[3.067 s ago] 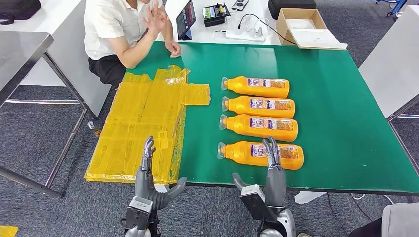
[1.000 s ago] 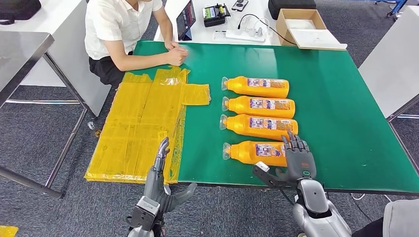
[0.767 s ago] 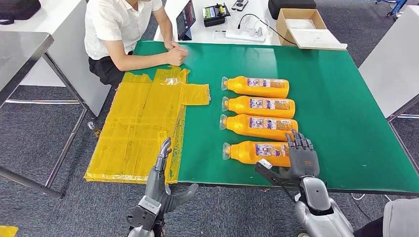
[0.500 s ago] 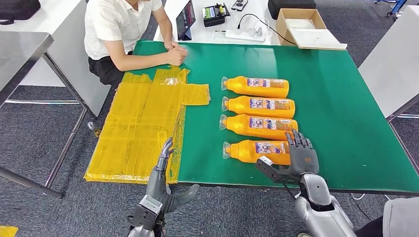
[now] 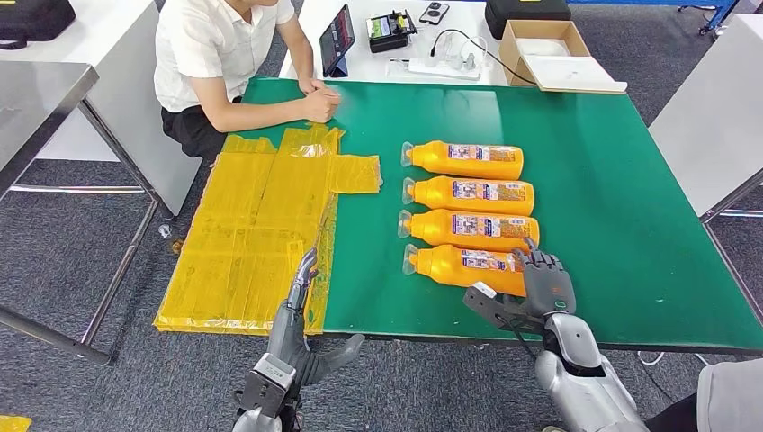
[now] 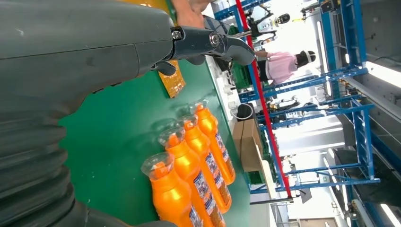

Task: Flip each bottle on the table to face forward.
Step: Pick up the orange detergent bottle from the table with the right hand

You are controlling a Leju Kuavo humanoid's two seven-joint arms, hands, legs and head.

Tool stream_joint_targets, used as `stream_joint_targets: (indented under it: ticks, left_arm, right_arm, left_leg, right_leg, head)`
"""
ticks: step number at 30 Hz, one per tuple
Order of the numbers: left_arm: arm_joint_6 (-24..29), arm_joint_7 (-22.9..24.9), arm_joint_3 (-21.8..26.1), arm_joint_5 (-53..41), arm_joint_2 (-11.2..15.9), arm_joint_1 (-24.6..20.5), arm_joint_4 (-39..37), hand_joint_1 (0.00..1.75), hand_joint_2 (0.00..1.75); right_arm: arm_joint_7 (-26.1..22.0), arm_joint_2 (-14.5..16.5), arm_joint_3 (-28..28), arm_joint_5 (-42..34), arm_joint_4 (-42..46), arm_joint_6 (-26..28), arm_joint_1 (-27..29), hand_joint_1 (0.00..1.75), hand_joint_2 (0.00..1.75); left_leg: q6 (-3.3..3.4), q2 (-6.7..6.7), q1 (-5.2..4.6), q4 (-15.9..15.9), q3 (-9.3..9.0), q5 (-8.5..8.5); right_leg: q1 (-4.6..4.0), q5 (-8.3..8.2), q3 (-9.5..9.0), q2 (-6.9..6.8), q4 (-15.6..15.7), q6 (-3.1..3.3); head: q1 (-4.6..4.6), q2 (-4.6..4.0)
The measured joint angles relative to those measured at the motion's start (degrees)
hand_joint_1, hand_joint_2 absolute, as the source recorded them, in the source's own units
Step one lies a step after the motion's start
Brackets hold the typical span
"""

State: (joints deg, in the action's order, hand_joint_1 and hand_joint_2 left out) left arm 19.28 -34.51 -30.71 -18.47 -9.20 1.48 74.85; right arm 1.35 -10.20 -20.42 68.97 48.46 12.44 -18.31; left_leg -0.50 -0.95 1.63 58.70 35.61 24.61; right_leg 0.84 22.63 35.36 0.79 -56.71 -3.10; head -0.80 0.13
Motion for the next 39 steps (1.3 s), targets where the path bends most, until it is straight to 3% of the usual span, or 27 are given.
stream_joint_targets:
  ticks: [16,21,26,30,34,39]
  left_arm:
    - [-0.6,-0.3,0.0,1.2,0.0,-0.1,0.0,0.00,1.75]
    - [-2.1,-0.8,0.0,3.2,0.1,-0.1,0.0,0.00,1.75]
    - [-2.9,-0.9,0.0,4.3,0.1,-0.1,0.0,0.00,1.75]
    - [-5.8,-0.8,0.2,9.6,0.1,-0.1,0.1,0.00,1.75]
    - [-8.1,0.8,0.7,14.8,0.1,0.3,0.5,0.00,1.75]
    - [-9.1,1.8,1.2,16.5,0.1,0.5,1.1,0.00,1.75]
  right_arm:
    - [-2.3,1.4,0.8,-3.2,-3.5,0.1,-0.5,1.75,1.75]
    - [-8.8,1.8,1.8,-10.2,-4.4,-0.2,-0.3,1.75,1.75]
    - [-12.3,2.3,2.7,-14.2,-4.3,-1.0,0.2,1.75,1.75]
    - [-20.4,3.0,3.8,-25.3,-1.9,-4.7,2.7,1.75,1.75]
    - [-21.9,3.7,4.0,-31.0,3.9,-5.1,7.2,1.75,1.75]
    - [-21.8,3.9,3.8,-32.7,9.8,-5.6,10.8,1.75,1.75]
  left_leg:
    - [0.09,0.28,0.01,0.0,-1.19,0.64]
    - [0.07,0.61,0.01,0.0,-1.80,1.04]
    - [0.04,0.82,0.04,0.0,-2.24,1.12]
    - [-0.04,0.81,0.12,0.0,-2.44,1.36]
    - [-0.03,0.72,0.13,0.0,-2.32,1.26]
    - [-0.03,0.72,0.13,0.0,-1.96,1.27]
  right_leg:
    - [-0.05,0.44,-0.55,0.21,0.1,0.11]
    - [-0.06,0.63,-1.11,0.61,0.1,0.09]
    - [-0.11,0.65,-1.45,0.88,0.1,0.14]
    - [-0.19,0.87,-1.89,0.88,0.1,0.20]
    - [-0.20,0.90,-2.07,0.83,0.1,0.16]
    - [-0.18,0.91,-1.76,0.83,0.1,0.15]
  head:
    - [0.02,0.00]
    - [0.02,0.00]
    - [0.01,0.00]
    - [0.02,0.00]
    - [-0.01,0.00]
    - [0.00,0.00]
